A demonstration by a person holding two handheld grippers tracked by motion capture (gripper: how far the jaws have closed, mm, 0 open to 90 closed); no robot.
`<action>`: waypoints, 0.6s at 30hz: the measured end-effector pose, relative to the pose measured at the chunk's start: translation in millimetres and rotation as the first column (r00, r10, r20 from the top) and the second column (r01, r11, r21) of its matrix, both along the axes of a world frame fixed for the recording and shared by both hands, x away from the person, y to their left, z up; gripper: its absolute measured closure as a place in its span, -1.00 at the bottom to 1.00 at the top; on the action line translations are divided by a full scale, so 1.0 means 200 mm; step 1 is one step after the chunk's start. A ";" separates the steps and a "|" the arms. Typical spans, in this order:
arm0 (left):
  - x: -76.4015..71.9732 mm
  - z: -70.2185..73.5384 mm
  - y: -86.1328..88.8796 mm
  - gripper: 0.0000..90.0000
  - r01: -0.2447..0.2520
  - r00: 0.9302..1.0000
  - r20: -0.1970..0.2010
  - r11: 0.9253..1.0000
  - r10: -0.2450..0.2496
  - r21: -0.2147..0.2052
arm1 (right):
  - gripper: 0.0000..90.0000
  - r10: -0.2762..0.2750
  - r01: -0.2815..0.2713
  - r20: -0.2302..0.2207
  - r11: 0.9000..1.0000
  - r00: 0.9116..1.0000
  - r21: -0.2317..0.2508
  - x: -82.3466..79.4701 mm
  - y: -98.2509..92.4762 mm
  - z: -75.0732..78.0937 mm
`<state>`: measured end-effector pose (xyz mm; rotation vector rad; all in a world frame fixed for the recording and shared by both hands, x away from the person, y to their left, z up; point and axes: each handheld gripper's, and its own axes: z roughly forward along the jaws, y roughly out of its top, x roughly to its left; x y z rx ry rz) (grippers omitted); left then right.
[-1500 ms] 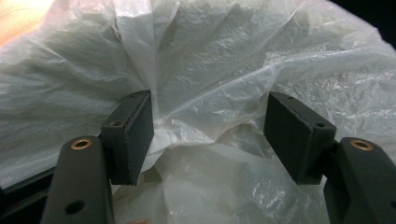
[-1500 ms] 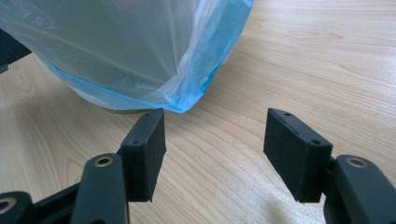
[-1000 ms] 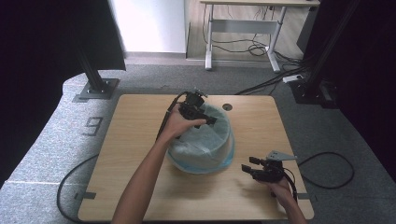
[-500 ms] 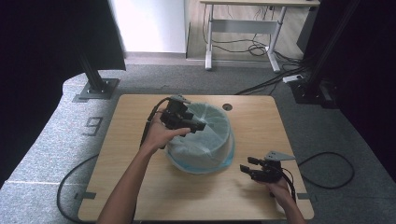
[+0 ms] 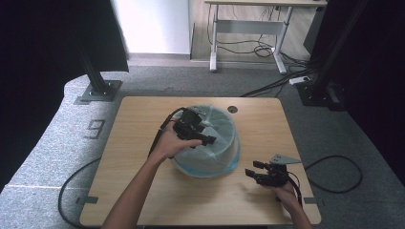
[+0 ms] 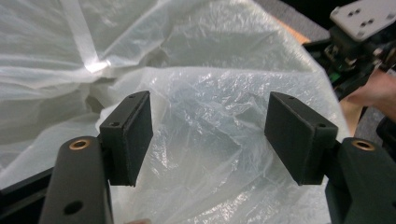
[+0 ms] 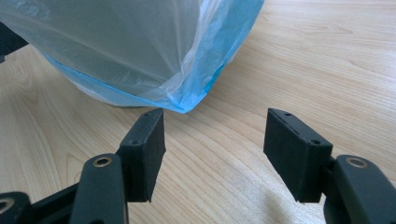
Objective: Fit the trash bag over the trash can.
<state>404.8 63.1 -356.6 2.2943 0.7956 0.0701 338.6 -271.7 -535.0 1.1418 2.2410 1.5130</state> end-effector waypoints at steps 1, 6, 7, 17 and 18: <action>0.00 -0.01 0.00 -0.28 0.000 1.000 -0.006 1.000 0.000 0.010 | -0.17 -0.001 0.001 0.000 1.000 1.000 0.000 0.00 -0.01 0.00; 0.01 -0.03 -0.02 -0.28 0.002 1.000 -0.031 0.999 0.000 0.054 | -0.17 -0.009 0.009 0.001 1.000 1.000 0.006 0.00 -0.01 0.00; 0.02 -0.04 -0.03 -0.27 0.002 0.999 -0.038 0.998 0.000 0.062 | -0.17 -0.009 0.009 0.000 1.000 1.000 0.006 0.00 -0.01 0.00; 0.06 -0.06 -0.10 -0.27 0.021 0.995 -0.098 0.991 -0.008 0.132 | -0.17 -0.008 0.008 -0.001 1.000 1.000 0.006 0.00 -0.02 0.01; 0.07 -0.07 -0.10 -0.28 0.021 0.995 -0.104 0.990 -0.007 0.140 | -0.17 -0.006 0.006 -0.001 1.000 1.000 0.005 0.00 -0.02 0.01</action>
